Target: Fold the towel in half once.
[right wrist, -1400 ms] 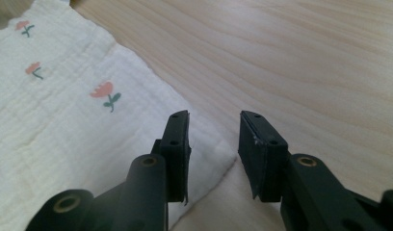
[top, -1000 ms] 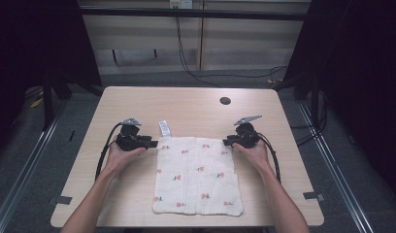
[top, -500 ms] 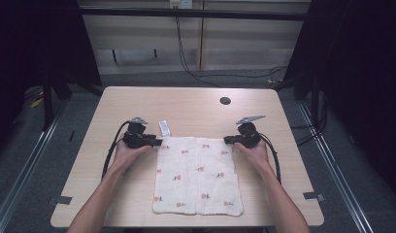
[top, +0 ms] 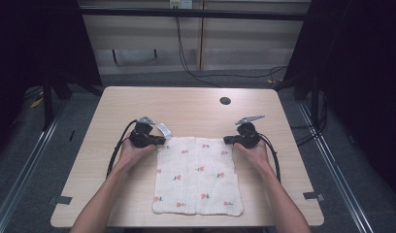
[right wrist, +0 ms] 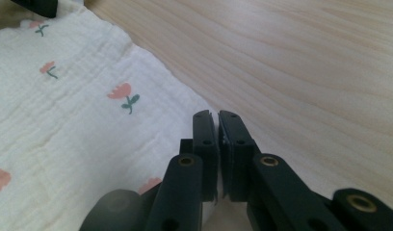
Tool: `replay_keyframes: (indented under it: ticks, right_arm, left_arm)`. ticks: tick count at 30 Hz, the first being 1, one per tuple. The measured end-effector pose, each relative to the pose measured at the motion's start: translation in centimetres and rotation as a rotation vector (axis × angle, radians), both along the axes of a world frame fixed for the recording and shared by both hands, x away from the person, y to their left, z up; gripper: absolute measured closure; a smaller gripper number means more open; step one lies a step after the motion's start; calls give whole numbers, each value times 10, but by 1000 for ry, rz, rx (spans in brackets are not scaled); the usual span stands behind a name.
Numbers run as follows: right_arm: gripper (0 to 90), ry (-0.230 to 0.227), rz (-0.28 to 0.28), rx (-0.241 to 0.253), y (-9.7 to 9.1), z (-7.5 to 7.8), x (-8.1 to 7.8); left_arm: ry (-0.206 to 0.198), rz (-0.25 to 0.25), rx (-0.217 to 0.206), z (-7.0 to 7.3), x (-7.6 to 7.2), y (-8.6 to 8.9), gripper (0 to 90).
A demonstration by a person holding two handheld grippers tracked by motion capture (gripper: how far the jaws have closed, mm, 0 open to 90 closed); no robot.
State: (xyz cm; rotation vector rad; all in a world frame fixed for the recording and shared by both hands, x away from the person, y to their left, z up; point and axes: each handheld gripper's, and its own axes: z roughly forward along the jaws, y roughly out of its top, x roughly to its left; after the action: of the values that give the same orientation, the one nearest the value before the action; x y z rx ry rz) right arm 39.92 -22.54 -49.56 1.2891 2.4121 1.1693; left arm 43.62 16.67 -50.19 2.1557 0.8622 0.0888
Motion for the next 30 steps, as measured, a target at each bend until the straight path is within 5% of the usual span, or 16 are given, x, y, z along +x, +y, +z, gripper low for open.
replay_keyframes:
  ticks: [1,3,11,21,30]
  right_arm:
    - [863,-3,-1,9,-2,2,0]
    - [864,-6,-3,54,-5,5,0]
    - [866,-18,-4,62,-11,14,-3]
    - [867,-63,-22,89,-26,33,-7]
    - [870,-88,-11,90,-26,45,-11]
  left_arm:
    - [0,-2,-41,4,-2,1,847]
    - [-14,-12,-43,8,-5,0,848]
    - [-33,-25,-70,20,-10,3,849]
    - [-42,-47,-158,35,-17,7,854]
    - [-77,-50,-177,51,-19,6,854]
